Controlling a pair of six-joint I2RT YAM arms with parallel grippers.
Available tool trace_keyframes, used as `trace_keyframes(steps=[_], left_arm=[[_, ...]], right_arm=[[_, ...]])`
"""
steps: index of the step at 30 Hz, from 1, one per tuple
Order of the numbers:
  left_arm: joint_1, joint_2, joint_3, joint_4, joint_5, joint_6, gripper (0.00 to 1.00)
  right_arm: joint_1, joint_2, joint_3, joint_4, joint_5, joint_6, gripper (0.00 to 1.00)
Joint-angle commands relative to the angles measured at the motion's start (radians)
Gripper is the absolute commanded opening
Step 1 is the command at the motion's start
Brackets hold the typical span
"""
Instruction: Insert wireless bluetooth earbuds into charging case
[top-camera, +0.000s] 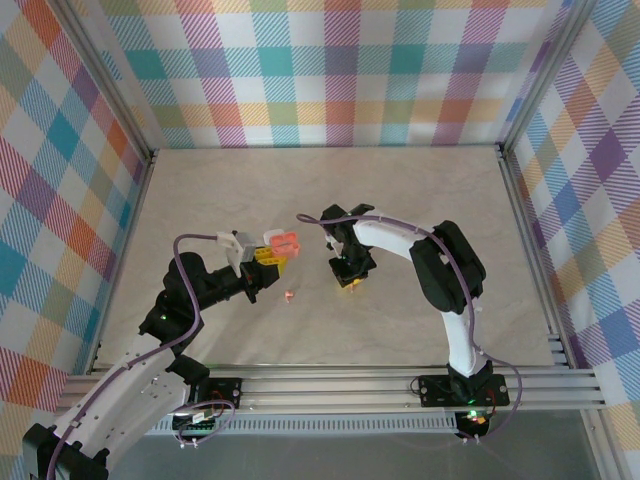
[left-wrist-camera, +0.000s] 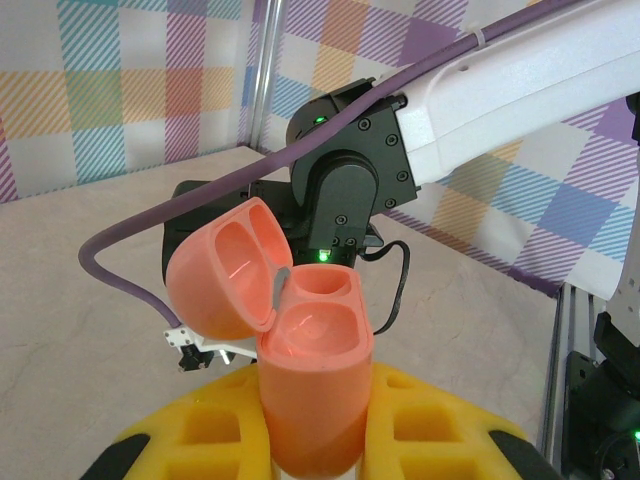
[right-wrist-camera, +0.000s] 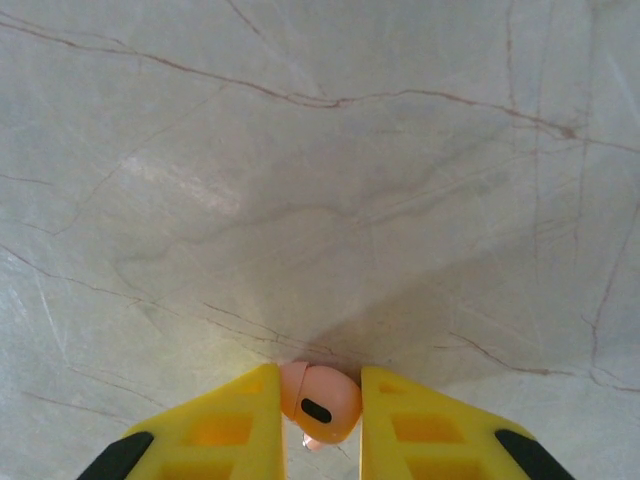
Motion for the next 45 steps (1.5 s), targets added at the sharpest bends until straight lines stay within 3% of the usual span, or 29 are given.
trace_keyframes(steps=[1, 16, 33, 45], left_arm=[[0.008, -0.014, -0.002, 0.016, -0.006, 0.008, 0.00], [0.009, -0.003, -0.009, 0.044, -0.007, -0.006, 0.00], [-0.008, 0.265, 0.088, 0.228, 0.048, -0.024, 0.00], [-0.047, 0.366, 0.128, 0.296, 0.026, -0.029, 0.00]], right_arm=[[0.007, -0.056, -0.007, -0.024, 0.024, 0.032, 0.21], [0.007, -0.173, 0.022, -0.043, 0.039, 0.046, 0.21], [0.020, -0.396, 0.166, -0.109, 0.239, 0.057, 0.21], [0.103, -0.487, 0.250, -0.066, 0.346, 0.037, 0.21]])
